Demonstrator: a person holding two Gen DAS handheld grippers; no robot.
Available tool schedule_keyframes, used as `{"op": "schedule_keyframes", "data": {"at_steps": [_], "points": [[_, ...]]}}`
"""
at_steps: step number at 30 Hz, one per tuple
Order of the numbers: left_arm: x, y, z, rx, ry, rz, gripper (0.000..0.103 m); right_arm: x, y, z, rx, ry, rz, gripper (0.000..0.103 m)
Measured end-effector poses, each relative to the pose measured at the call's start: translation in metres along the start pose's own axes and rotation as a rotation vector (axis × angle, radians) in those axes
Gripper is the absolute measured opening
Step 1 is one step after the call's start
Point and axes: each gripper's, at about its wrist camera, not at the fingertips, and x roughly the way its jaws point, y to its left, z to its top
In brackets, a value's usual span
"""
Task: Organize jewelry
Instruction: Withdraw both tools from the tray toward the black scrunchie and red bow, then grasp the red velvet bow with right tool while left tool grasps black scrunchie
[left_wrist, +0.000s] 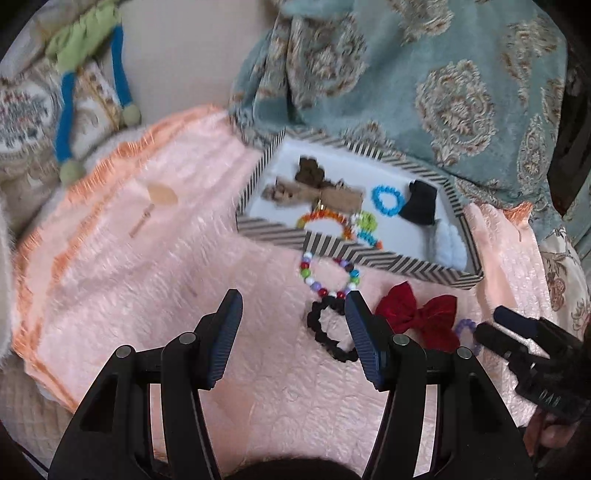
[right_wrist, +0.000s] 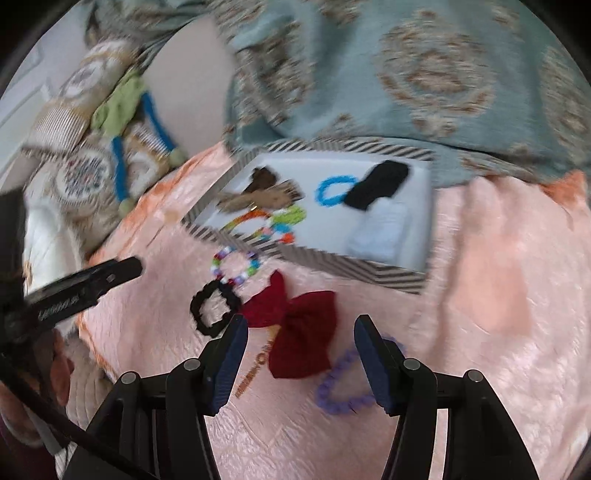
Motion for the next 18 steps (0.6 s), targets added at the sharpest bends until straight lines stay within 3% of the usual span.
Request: {"op": "schedule_keyframes", "data": {"at_steps": [7, 18], "points": [[0.035, 0.004, -0.005, -0.003, 0.077, -0.010, 0.058, 0.031, 0.006, 0.008, -0.114, 0.067, 0.035, 0.060], [0.055, 0.004, -0.009, 0.001, 0.118, 0.013, 0.058, 0.059, 0.011, 0.017, -0.248, 0.131, 0.061, 0.069]]}}
